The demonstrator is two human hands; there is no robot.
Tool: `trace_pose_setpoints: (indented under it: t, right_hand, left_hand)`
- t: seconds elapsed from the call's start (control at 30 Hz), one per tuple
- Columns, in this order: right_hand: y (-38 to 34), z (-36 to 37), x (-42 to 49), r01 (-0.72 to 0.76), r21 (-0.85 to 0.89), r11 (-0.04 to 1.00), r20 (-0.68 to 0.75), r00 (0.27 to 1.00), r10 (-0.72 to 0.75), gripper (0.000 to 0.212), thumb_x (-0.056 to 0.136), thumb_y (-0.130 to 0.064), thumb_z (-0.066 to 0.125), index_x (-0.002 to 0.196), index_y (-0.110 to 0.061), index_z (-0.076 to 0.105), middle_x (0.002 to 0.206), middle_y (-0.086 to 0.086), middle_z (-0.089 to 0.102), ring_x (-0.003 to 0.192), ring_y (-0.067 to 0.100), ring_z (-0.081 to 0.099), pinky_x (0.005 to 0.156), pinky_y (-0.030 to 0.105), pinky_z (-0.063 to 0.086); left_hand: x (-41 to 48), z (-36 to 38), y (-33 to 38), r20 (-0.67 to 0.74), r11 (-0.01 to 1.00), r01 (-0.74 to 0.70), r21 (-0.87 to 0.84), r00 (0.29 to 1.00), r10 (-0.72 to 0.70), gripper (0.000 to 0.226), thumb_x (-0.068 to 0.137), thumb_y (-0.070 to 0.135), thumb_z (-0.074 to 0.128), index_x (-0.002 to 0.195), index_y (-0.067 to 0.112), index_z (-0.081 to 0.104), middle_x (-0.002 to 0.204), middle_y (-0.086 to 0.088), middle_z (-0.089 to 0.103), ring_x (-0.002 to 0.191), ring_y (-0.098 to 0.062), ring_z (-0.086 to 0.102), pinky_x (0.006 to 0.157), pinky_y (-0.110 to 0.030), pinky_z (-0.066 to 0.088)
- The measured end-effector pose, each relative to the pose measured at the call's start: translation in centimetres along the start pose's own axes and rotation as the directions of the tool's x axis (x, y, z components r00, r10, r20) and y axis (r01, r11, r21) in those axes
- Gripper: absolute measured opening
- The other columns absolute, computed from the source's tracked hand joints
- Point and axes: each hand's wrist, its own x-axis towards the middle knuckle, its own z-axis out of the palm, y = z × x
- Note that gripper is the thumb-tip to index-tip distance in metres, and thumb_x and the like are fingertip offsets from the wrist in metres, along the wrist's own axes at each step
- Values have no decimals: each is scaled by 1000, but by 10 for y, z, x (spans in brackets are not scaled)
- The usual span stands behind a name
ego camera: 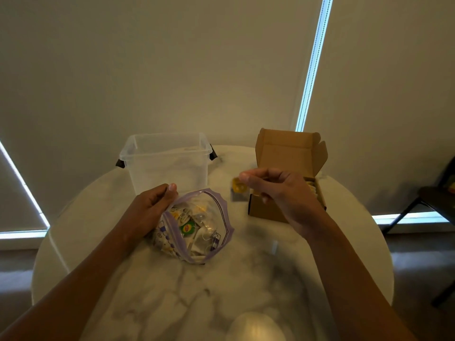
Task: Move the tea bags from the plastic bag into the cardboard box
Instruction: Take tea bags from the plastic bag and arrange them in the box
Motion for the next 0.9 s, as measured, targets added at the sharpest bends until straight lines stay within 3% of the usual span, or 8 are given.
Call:
trace_pose_setpoints:
  t: [0.1,0.23,0.47,0.6,0.7,0.8,0.9]
  right_hand:
    - [3,-11,3,-10,-21,1000,-129,992,7,24,86,-44,83,103,-27,85,100,-3,81,95,18,70,78,28,52]
    - [7,-26,4,17,-99,995,-275,960,-44,21,88,-42,82,104,-28,85,92,-10,81,80,7,72,71,19,56]
    - [18,-54,8,78,-152,985,-498,855,-145,18,90,-36,83,105,-27,84,95,-12,81,94,10,75,78,31,64]
    - [28,-76,8,69,-246,967,-598,774,-207,18,91,-34,84,107,-26,83,93,-10,81,86,10,76,82,41,67]
    - [31,-78,8,82,-254,964,-580,784,-219,25,91,-33,83,115,-28,78,101,-7,81,87,9,77,76,34,67]
    - [31,-70,10,83,-323,943,-477,846,-238,30,95,-29,79,125,-30,73,109,-7,77,83,11,78,72,22,64]
    - [31,-60,12,60,-389,919,-347,915,-207,26,101,-26,72,127,-31,74,115,-9,73,84,6,77,73,19,62]
  left_hand:
    - [-2,-1,2,2,1000,26,-10,1000,-25,73,104,81,48,99,11,68,99,-22,74,100,-47,73,94,-66,59]
    - [-1,-1,4,5,999,38,-5,999,-38,80,98,88,47,100,11,69,99,-22,75,102,-47,73,95,-67,59]
    - [-2,0,4,4,998,47,-35,999,-47,76,100,84,50,103,11,72,99,-22,75,103,-48,73,96,-65,59]
    - [-1,0,3,-8,999,30,-36,1000,-30,74,102,81,50,99,10,70,99,-25,72,88,-31,73,85,-47,57]
    - [-1,1,2,-1,999,37,-36,999,-37,74,102,82,50,101,11,71,98,-22,74,93,-42,75,88,-50,59]
    - [-1,0,3,-7,999,41,-31,999,-41,68,105,76,49,101,11,71,98,-22,75,98,-45,74,92,-57,60]
    - [-2,-1,4,-3,999,31,-24,1000,-31,81,98,87,49,100,9,69,100,-26,72,95,-46,74,93,-62,60]
